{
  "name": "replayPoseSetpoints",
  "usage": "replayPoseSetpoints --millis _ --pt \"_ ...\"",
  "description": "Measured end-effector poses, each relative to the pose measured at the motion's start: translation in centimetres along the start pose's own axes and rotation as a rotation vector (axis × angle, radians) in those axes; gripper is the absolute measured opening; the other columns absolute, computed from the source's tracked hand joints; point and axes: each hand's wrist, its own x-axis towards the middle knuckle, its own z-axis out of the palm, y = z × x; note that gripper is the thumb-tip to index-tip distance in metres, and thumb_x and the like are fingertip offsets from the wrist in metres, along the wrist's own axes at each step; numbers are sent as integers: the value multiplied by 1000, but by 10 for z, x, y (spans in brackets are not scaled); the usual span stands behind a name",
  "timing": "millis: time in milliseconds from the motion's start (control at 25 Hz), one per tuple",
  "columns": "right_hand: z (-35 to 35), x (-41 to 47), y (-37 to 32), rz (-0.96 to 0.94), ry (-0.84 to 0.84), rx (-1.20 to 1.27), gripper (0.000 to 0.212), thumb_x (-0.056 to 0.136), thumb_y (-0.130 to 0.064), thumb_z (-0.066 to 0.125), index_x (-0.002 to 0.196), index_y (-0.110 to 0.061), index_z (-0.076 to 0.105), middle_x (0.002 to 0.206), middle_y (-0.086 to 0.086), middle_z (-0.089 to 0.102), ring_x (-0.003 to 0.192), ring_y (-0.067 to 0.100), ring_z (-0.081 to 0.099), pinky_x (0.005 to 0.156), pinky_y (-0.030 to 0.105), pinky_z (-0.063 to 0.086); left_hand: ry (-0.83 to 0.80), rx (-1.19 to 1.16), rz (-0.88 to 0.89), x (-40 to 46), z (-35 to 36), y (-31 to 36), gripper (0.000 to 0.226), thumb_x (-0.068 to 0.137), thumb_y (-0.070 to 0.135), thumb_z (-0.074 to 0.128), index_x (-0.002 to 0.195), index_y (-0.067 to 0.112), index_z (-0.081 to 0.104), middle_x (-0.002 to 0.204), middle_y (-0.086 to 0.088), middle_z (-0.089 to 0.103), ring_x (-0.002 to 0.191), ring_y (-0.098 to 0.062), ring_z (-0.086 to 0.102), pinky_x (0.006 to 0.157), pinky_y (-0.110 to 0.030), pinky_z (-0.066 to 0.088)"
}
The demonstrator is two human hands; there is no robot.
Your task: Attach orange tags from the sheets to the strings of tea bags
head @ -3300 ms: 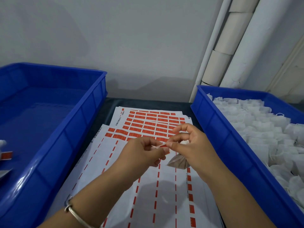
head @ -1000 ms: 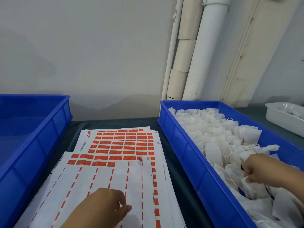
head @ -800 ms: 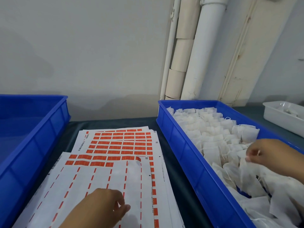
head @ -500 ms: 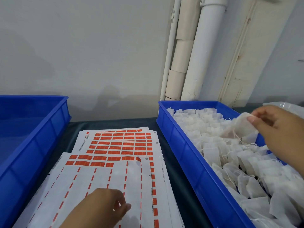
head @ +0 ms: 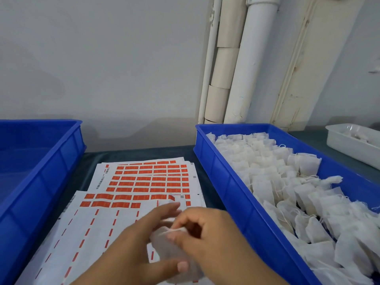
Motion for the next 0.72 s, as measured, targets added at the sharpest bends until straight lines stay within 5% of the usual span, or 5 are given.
replayPoseSetpoints --millis 120,240,440,720 --pt "15 16 11 44 -12 101 12 80 -36 71 71 -37 63 72 -23 63 72 -9 58 65 7 45 41 110 -51 9 -2 -4 36 76 34 72 84 58 47 67 47 51 71 11 54 54 -3 42" --pt "18 29 24 75 28 199 17 72 -41 76 68 -32 63 69 -14 62 63 -2 56 60 8 46 73 37 -154 15 -7 -19 25 81 28 65 66 46 57 59 33 61 69 -2 61 54 -8 43" --pt "17 38 38 123 -140 287 10 76 -38 75 75 -33 66 75 -11 67 64 0 60 63 10 50 131 -100 -256 22 -7 -33 24 87 21 57 73 40 58 72 19 63 74 -8 59 56 -12 44" --pt "17 45 51 129 -4 328 12 83 -28 69 74 -27 61 81 -13 70 79 5 68 69 15 54 178 -252 -342 25 -3 -37 19 84 20 59 70 32 62 73 15 64 72 -12 61 54 -16 47"
